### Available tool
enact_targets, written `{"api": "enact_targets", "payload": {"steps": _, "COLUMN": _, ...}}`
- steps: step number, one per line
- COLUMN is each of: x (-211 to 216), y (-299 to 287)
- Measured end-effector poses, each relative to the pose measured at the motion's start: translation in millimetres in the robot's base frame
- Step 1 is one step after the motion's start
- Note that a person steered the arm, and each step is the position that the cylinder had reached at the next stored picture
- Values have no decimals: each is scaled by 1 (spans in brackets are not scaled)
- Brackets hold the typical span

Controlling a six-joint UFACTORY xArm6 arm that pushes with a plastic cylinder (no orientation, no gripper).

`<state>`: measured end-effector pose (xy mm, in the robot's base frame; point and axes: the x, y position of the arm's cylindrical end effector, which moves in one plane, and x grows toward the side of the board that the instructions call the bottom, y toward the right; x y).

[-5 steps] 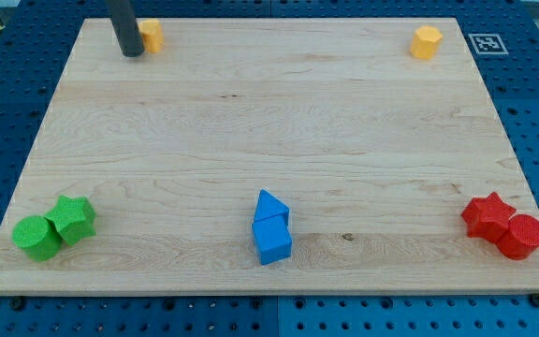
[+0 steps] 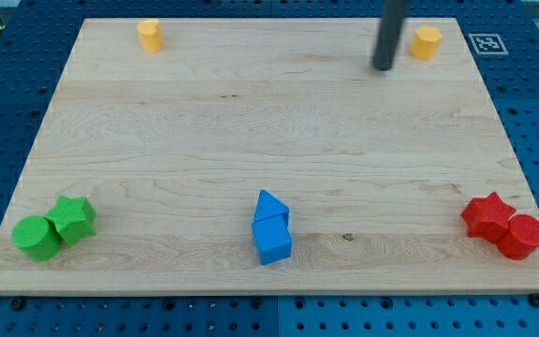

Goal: Move the yellow hexagon towards the top center

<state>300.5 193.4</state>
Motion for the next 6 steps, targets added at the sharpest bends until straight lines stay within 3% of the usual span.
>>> {"api": "enact_targets", "payload": {"steps": 1, "x": -1, "y": 71}}
{"api": "enact_targets", "payload": {"steps": 2, "x": -34, "y": 100}}
{"api": "enact_targets", "payload": {"steps": 4, "x": -43, "y": 106}}
{"api": "enact_targets", "payload": {"steps": 6, "x": -43, "y": 59}}
